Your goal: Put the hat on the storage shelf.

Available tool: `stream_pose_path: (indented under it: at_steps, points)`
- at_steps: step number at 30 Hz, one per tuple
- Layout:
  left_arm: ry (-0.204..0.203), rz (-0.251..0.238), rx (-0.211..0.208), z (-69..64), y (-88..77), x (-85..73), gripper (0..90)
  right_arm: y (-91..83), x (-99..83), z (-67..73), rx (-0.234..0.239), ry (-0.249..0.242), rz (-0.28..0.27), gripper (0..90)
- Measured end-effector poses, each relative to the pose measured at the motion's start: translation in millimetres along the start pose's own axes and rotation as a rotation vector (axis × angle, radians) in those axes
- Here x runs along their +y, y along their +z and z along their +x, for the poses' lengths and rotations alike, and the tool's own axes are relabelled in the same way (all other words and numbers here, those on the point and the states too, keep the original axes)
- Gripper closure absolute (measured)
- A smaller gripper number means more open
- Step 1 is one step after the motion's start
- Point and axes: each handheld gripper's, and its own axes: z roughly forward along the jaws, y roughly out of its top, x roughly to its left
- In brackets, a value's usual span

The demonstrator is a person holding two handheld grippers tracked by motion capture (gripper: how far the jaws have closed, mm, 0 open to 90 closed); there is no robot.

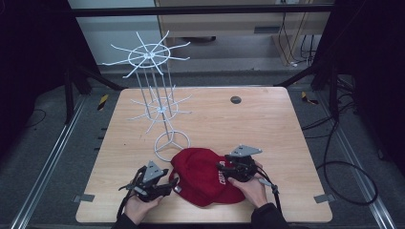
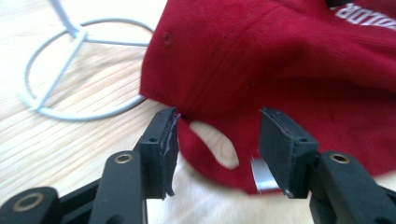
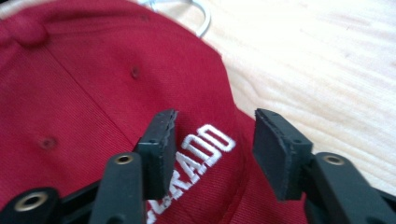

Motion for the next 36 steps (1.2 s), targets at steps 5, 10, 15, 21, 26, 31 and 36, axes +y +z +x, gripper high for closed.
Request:
stream_pose_path:
  at_steps: [5, 10, 15, 21, 26, 31, 36]
  points:
    - [0.058, -0.045, 0.0, -8.3, 21.2, 12.6, 55.2, 0.2, 0.6, -2.0, 0.016, 0.018, 0.031, 69.6]
    - [0.051, -0.02, -0.017, -9.6, 32.4, 19.0, 85.5, -3.7, 0.4, -5.9, 0.0, 0.033, 0.049, 88.7]
    - [0.044, -0.012, -0.043, -8.4, 41.5, 27.6, 89.3, -13.0, -1.5, -12.6, -0.015, 0.05, 0.058, 89.2]
    - [0.052, -0.013, -0.048, -7.8, 44.6, 31.1, 89.5, -14.8, 3.9, -17.9, -0.029, 0.057, -0.039, 69.7]
    - [0.057, -0.01, -0.05, -6.0, 49.8, 37.1, 89.6, 1.8, 6.2, -19.5, -0.031, 0.063, 0.005, 69.6]
    - [0.055, -0.017, -0.06, -7.3, 56.7, 44.1, 89.6, 4.9, 5.3, -20.6, -0.024, 0.076, 0.064, 87.2]
    - [0.056, -0.03, -0.073, -16.0, 71.3, 56.6, 89.6, -13.0, -0.6, -28.4, -0.083, 0.099, 0.087, 89.5]
